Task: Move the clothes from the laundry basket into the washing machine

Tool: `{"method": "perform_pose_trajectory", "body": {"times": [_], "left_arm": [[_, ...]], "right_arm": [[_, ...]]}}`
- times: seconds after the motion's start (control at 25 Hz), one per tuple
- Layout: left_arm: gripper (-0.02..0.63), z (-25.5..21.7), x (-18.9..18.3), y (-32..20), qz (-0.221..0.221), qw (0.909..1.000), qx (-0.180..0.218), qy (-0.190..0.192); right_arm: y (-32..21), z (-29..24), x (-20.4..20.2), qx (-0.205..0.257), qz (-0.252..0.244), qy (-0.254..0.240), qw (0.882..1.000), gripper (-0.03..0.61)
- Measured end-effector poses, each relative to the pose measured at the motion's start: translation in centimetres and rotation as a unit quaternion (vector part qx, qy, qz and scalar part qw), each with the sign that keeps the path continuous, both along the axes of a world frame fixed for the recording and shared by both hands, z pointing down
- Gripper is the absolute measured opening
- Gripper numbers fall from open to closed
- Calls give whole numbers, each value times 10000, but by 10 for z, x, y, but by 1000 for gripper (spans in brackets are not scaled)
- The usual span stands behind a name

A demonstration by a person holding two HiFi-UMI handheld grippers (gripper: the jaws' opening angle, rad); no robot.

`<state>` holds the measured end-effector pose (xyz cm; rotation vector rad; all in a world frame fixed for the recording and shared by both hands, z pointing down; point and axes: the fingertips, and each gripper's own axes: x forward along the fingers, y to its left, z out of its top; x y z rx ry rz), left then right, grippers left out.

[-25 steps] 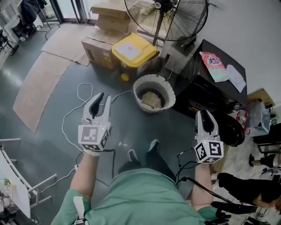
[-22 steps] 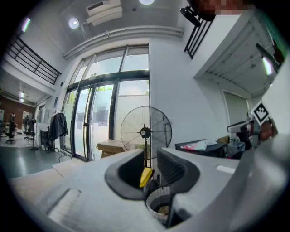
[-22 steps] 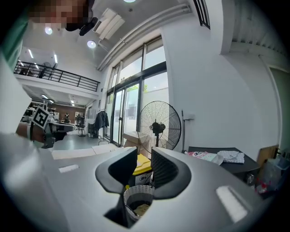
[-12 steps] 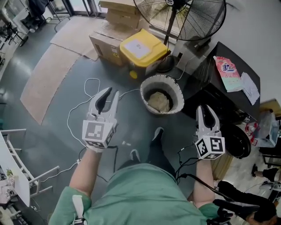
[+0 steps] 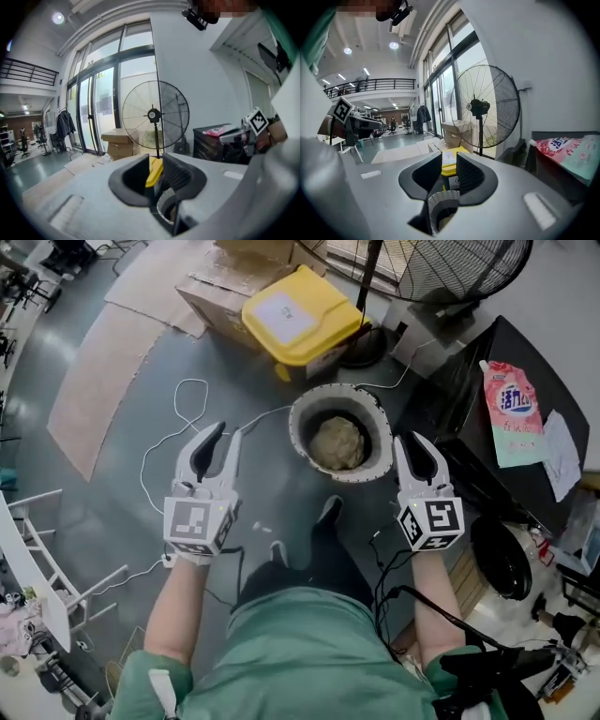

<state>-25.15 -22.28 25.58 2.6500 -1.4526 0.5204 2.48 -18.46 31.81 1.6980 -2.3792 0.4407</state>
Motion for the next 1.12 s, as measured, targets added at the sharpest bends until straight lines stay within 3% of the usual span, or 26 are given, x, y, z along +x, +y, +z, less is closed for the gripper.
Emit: {"method": "perform_pose_trajectory", "body": {"times": [0.2, 0.44, 0.76, 1.12], "left_arm": [[87, 33, 19, -33, -199, 9994, -214, -168], [95, 86, 16, -59, -347, 9978, -463, -322], [121, 181, -14, -82, -432, 9948, -815, -422], [137, 296, -36, -91, -168, 9913, -1241, -412]], "right_arm": [[-55, 46, 17, -246, -380, 64, 9990, 78], [-94, 119, 22, -601, -695, 319, 9953, 78], [-111, 223, 9, -1142, -814, 497, 9889, 80], [-108, 349, -19, -1851, -1021, 579, 9757, 147]]}}
